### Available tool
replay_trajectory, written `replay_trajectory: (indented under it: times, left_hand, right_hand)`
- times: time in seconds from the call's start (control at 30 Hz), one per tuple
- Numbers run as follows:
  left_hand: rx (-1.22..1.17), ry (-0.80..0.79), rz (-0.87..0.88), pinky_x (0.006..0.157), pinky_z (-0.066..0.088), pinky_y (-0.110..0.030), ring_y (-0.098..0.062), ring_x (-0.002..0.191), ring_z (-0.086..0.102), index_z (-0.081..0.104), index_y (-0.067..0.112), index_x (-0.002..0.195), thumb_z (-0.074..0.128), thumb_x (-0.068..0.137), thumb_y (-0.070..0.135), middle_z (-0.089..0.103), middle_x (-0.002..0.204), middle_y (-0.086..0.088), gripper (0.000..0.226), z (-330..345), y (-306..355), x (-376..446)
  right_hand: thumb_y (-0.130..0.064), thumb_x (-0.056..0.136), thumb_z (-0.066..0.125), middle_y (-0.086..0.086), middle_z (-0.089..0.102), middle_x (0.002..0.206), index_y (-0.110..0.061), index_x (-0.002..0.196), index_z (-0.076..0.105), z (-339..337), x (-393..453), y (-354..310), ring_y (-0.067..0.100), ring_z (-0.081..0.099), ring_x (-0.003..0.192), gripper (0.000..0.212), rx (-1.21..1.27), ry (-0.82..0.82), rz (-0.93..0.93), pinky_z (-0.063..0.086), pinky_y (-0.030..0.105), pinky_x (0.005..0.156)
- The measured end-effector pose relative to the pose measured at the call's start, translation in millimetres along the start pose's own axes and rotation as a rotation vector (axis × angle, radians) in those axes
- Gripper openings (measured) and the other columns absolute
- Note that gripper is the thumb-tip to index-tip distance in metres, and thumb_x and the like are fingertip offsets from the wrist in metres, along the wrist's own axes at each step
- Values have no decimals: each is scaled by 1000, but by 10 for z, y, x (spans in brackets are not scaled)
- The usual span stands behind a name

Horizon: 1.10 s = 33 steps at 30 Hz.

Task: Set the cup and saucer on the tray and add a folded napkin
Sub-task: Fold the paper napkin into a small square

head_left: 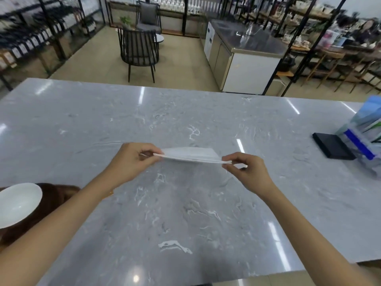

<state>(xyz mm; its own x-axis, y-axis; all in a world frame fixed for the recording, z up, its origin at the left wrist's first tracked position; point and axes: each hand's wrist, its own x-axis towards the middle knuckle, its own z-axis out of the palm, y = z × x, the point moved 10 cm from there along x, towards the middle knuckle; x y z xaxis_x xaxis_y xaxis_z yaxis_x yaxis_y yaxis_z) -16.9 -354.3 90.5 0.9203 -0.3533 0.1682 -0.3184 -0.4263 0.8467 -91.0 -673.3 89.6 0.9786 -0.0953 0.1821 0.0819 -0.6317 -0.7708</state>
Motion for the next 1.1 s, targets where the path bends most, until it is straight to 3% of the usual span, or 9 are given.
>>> replay_trajectory:
  times: [0.07, 0.17, 0.27, 0.33, 0.53, 0.73, 0.83, 0.97, 1.1]
  left_hand:
    - [-5, -23, -75, 80, 54, -15, -8, 88, 75, 83, 22, 92, 79, 85, 8, 80, 94, 7, 17, 159, -222, -305]
    - [-21, -65, -173, 83, 57, -25, -8, 86, 74, 81, 29, 92, 76, 87, 8, 79, 95, 5, 22, 372, -484, -776]
    - [14, -59, -172, 73, 51, -16, -12, 77, 66, 80, 42, 90, 79, 84, 12, 70, 91, 4, 30, 398, -589, -1147]
    - [-3, -66, -165, 79, 49, -10, -7, 85, 67, 79, 44, 94, 80, 83, 15, 70, 92, 6, 31, 389, -599, -1267]
    - [-242, 32, -182, 82, 53, -14, -5, 91, 73, 77, 29, 97, 73, 84, 32, 79, 96, 7, 13, 407, -668, -968]
    - [-159, 132, -326, 76, 55, -29, -4, 84, 72, 72, 31, 88, 73, 91, 19, 77, 86, 11, 13, 569, -1173, -648]
    - [-83, 181, -381, 73, 54, -29, -14, 82, 73, 72, 25, 85, 76, 89, 15, 76, 78, 8, 11, 600, -1294, -639]
    - [-34, 236, -423, 76, 56, -33, -19, 81, 73, 74, 15, 87, 76, 87, 15, 76, 81, 1, 2, 573, -1357, -679]
    - [28, 299, -425, 72, 54, -29, -19, 79, 71, 72, 13, 94, 76, 87, 15, 73, 83, 1, 9, 563, -1282, -727]
  right_hand:
    - [-10, 86, 80, -20, 75, 95, -35, 94, 76, 198, -304, 161, 0, 70, 89, 27, 38, 22, 36, 58, 15, 70]
    - [-5, 87, 79, -19, 77, 99, -37, 93, 76, 455, -781, 376, 3, 72, 92, 33, 89, 4, 98, 58, 18, 72]
    - [-8, 89, 77, -21, 76, 103, -36, 97, 78, 536, -1143, 436, 4, 72, 93, 30, 114, -15, 120, 53, 11, 71]
    - [-12, 90, 77, -17, 76, 102, -35, 100, 78, 510, -1246, 420, 10, 71, 95, 25, 143, -6, 137, 54, 13, 71]
    - [-17, 91, 76, -8, 77, 101, -32, 110, 75, 510, -942, 436, 11, 73, 98, 24, 334, 62, 209, 59, 21, 81]
    - [-23, 98, 68, 2, 73, 95, -29, 125, 66, 833, -365, 668, 13, 72, 82, 28, 239, 7, 269, 58, 28, 77]
    - [-27, 98, 67, -2, 71, 98, -28, 127, 63, 982, -266, 872, 5, 69, 82, 29, 151, -7, 322, 52, 12, 67]
    - [-30, 97, 67, -5, 70, 97, -25, 128, 63, 1073, -259, 1045, 0, 66, 82, 31, 100, 9, 365, 55, 15, 68]
    - [-31, 95, 69, -11, 68, 85, -21, 126, 64, 1074, -304, 1084, -3, 65, 76, 32, 37, 53, 354, 47, 4, 65]
